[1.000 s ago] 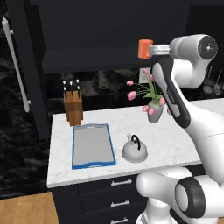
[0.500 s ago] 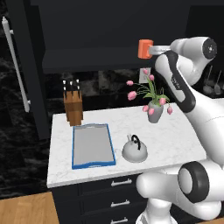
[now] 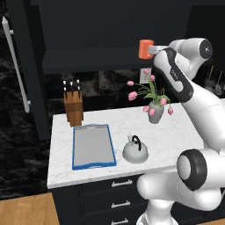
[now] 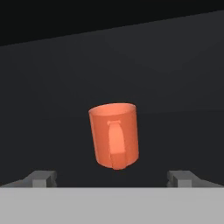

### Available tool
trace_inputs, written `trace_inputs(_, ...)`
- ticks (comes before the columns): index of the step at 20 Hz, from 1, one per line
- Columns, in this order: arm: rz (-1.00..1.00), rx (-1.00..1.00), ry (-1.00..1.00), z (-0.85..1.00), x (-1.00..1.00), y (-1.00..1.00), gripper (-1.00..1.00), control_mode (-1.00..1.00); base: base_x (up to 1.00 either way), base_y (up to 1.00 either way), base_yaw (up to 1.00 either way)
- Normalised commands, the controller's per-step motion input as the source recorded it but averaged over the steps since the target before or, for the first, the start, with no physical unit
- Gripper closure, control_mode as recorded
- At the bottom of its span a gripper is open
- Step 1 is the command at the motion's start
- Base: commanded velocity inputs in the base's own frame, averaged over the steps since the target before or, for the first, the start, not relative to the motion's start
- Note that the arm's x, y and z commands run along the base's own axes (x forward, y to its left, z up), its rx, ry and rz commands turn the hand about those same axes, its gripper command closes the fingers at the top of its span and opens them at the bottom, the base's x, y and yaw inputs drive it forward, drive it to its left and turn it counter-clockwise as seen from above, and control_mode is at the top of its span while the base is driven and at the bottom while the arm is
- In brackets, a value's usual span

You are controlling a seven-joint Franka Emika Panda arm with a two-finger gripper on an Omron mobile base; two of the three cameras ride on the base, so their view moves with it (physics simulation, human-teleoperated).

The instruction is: Pick the kettle from the counter and place it on the tray. Then pick the mug from the cabinet and place it on the tray. Then close the cabinet doors.

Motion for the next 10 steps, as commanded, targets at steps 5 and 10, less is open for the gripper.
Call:
trace_inputs(5,0.00,0.00,0.07,0.00,0.28,0.06,-1.00,-1.00,0.00,0.00,0.00)
trace_inputs(10,0.00,0.00,0.01,-0.01,0.14,0.00,-1.00,-1.00,0.00,0.00,0.00)
